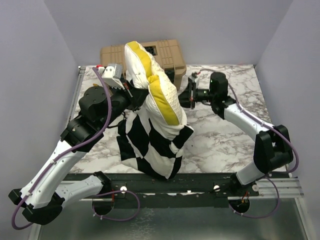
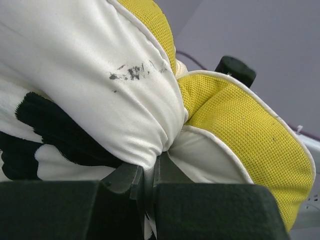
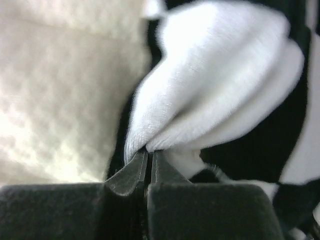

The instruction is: Put the pillow into the pillowcase

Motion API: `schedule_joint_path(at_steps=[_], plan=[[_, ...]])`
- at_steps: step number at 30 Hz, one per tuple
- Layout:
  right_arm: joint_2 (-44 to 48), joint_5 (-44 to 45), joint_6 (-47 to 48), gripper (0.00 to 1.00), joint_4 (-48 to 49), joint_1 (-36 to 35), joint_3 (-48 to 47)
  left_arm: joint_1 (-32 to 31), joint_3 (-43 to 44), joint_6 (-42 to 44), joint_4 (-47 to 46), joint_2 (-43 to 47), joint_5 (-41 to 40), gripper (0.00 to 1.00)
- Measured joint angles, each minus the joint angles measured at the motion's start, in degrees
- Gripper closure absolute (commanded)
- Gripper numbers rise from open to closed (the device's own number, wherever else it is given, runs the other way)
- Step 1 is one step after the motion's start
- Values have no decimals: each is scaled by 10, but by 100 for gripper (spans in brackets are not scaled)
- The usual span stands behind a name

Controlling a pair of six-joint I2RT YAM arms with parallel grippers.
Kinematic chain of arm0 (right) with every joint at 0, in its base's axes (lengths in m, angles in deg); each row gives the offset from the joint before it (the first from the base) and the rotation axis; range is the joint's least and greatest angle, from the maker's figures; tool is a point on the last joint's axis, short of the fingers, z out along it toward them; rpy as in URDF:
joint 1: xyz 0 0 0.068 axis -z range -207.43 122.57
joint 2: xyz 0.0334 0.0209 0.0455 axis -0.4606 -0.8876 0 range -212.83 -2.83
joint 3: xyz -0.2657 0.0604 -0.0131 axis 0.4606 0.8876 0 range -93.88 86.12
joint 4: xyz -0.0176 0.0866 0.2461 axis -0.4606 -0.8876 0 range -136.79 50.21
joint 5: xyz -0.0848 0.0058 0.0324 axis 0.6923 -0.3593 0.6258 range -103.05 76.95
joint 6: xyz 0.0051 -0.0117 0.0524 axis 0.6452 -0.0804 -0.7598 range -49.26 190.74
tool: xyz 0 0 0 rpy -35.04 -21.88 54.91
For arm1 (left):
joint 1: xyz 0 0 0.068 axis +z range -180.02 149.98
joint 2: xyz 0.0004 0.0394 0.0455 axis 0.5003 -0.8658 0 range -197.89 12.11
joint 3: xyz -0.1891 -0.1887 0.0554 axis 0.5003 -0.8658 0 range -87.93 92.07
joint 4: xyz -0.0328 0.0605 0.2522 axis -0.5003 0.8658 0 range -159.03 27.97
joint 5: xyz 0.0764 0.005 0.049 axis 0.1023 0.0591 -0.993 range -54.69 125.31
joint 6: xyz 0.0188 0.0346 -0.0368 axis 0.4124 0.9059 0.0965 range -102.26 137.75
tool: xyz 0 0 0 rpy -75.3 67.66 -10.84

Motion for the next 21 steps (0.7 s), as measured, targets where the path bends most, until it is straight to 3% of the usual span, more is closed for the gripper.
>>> schedule_joint_path(at_steps=[11, 17, 21], plan=[[20, 106, 218, 100, -359, 34, -454, 0, 22, 13, -65, -70, 63, 100], [7, 178, 290, 100, -517, 45, -675, -6, 70, -13, -188, -171, 130, 100], [1, 217, 318, 100, -560, 56, -759, -51, 153, -13, -277, -265, 127, 100]])
